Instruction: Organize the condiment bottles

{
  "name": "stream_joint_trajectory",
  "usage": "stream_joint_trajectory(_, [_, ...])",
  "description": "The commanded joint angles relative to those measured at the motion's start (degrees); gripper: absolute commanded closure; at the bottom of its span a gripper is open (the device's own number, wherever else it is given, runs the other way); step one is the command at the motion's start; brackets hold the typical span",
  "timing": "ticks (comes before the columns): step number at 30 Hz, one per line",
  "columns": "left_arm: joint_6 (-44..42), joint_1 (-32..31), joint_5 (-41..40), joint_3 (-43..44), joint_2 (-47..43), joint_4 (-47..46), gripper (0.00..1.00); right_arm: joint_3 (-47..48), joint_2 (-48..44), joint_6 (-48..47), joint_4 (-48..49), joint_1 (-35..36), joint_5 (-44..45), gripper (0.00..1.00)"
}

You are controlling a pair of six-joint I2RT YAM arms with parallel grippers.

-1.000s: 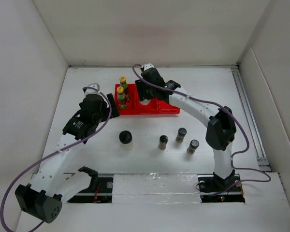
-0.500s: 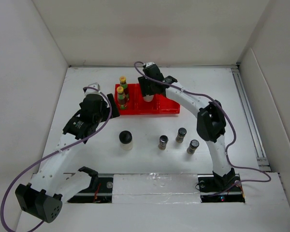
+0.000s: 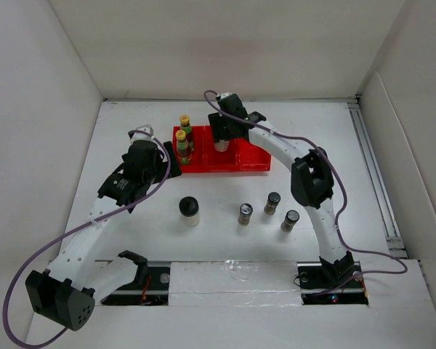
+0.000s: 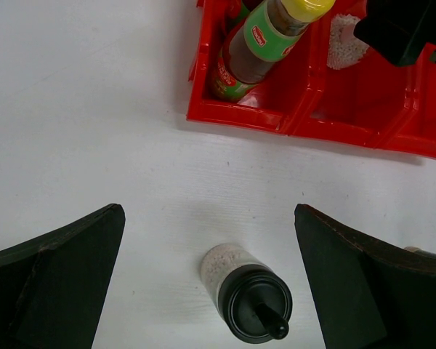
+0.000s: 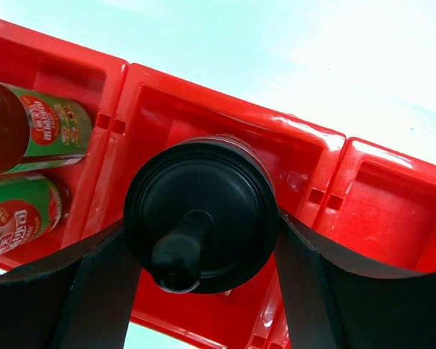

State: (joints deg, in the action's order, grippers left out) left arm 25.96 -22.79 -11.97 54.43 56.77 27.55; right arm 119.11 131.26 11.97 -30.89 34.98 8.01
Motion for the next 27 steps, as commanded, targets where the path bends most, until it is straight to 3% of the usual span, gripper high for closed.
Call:
stream_joint_trajectory(1, [-0.64, -0.07, 0.54, 0.58, -0.61, -1.36, 0.01, 2.79, -2.85, -0.19, 4.97, 0.70, -1.15, 0.28])
stream_joint_trajectory(9, [-0.82, -0.07, 1.86, 0.06, -2.46, -2.33, 0.01, 1.39, -9.00, -0.54, 5.41, 1.23, -0.36, 0.06])
stream_joint_trajectory(13, [-1.78, -0.07, 5.54, -0.29, -3.25, -3.11, 0.01, -0.10, -13.04, -0.19, 4.00, 1.23, -0.98, 0.05])
stream_joint_trajectory(17, [-1.79, -0.86, 9.42, -0.21, -3.07, -2.69, 0.01, -10.26, -21.38, -0.10, 5.58, 1.23, -1.50, 0.06])
stream_joint_trajectory(20, [0.75, -0.86, 4.34, 0.49, -5.08, -0.84, 0.01, -16.69, -29.20, -0.28, 7.07, 2.97, -4.05, 0.00])
stream_joint_trajectory(22, [3.04, -0.86, -3.21, 1.02, -6.93, 0.48, 0.01, -21.80, -33.94, -0.54, 7.16, 5.00, -4.06, 0.00])
stream_joint_trajectory(27, [9.36, -0.86, -15.35, 0.85, -13.26, 4.00, 0.01, -27.69, -38.36, 0.95, 7.60, 15.96, -2.74, 0.00])
